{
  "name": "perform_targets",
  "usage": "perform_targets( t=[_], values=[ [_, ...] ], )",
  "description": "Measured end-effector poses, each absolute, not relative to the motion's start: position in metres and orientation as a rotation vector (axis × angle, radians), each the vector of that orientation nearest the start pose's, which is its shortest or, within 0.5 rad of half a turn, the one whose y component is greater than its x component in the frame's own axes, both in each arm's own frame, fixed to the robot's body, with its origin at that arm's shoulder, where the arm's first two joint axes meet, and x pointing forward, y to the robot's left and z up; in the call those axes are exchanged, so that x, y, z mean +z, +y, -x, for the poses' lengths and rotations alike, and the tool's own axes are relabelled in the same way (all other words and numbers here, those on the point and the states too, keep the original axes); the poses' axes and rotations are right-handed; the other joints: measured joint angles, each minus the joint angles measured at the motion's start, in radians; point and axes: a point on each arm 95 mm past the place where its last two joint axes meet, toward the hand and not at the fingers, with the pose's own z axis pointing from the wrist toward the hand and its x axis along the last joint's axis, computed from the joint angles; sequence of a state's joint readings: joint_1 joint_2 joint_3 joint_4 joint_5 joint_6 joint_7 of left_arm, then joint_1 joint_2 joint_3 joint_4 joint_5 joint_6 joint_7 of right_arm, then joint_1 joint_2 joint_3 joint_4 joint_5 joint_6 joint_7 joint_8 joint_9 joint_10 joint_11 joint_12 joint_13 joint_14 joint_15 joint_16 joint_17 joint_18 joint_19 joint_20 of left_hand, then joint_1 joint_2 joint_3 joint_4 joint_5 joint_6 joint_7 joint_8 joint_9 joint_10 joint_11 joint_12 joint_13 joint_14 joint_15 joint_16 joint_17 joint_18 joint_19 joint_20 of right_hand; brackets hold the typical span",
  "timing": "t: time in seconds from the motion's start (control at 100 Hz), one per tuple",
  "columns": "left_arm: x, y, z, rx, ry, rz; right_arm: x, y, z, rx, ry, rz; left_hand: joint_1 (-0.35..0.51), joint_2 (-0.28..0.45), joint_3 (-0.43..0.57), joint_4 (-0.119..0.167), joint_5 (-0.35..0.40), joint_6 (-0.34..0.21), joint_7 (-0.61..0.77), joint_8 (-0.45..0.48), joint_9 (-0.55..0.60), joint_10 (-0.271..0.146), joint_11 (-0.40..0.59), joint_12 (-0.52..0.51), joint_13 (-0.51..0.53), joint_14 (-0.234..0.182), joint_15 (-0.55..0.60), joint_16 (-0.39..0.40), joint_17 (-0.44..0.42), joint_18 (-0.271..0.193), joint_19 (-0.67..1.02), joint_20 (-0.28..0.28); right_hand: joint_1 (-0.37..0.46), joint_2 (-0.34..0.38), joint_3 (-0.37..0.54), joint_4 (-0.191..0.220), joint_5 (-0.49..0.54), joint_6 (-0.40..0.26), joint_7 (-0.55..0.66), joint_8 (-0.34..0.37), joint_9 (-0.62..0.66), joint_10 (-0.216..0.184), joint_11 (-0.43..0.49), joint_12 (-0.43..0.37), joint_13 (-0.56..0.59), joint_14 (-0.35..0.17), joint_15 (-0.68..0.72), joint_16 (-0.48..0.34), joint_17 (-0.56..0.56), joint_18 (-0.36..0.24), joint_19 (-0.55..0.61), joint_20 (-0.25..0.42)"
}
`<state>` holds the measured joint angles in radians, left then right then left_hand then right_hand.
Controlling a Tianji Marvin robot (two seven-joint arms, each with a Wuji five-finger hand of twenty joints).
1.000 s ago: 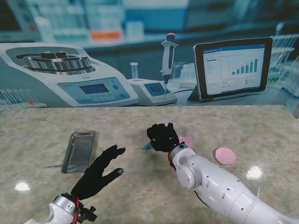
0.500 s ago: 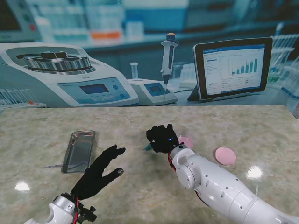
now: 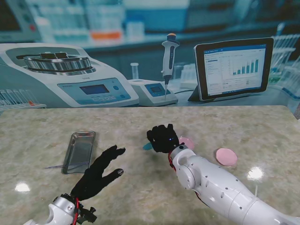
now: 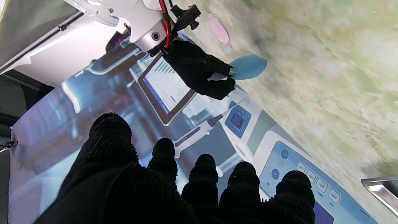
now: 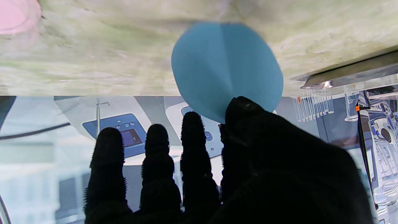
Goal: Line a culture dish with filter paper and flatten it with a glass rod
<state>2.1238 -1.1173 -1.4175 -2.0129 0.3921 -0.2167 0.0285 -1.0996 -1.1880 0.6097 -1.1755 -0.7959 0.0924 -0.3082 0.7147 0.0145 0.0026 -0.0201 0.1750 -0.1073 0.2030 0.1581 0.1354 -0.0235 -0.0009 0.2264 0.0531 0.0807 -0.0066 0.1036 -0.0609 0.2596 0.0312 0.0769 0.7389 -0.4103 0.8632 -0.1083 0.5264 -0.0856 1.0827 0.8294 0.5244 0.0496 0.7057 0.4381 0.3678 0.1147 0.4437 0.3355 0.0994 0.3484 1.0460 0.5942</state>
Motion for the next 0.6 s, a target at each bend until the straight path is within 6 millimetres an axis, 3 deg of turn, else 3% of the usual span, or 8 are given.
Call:
perform_targets(
  t=[0.33, 0.6],
  values=[
    [-0.308, -0.009, -0.255, -2.090, 1.120, 1.795, -0.342, 0.109, -0.452, 1.626, 1.532, -1.020, 0.000, 0.000, 0.000, 0.000, 0.000, 0.000, 0.000, 0.000, 0.000, 0.000, 0.000, 0.000, 0.000, 0.000, 0.000, 0.000, 0.000, 0.000, 0.000, 0.000, -0.001, 0.000, 0.010, -0.001, 0.000, 0.009, 0.001, 0.001, 0.000, 0.000, 0.003, 0.007, 0.000, 0.000, 0.000, 0.000, 0.000, 0.000, 0.011, 0.000],
    [-0.308, -0.010, -0.254, -2.099, 1.122, 1.792, -0.330, 0.089, -0.450, 1.588, 1.490, -1.002, 0.000, 0.000, 0.000, 0.000, 0.000, 0.000, 0.000, 0.000, 0.000, 0.000, 0.000, 0.000, 0.000, 0.000, 0.000, 0.000, 0.000, 0.000, 0.000, 0.000, -0.001, 0.000, 0.010, -0.001, 0.000, 0.009, 0.001, 0.001, 0.000, 0.000, 0.003, 0.007, 0.000, 0.000, 0.000, 0.000, 0.000, 0.000, 0.011, 0.000]
  ],
)
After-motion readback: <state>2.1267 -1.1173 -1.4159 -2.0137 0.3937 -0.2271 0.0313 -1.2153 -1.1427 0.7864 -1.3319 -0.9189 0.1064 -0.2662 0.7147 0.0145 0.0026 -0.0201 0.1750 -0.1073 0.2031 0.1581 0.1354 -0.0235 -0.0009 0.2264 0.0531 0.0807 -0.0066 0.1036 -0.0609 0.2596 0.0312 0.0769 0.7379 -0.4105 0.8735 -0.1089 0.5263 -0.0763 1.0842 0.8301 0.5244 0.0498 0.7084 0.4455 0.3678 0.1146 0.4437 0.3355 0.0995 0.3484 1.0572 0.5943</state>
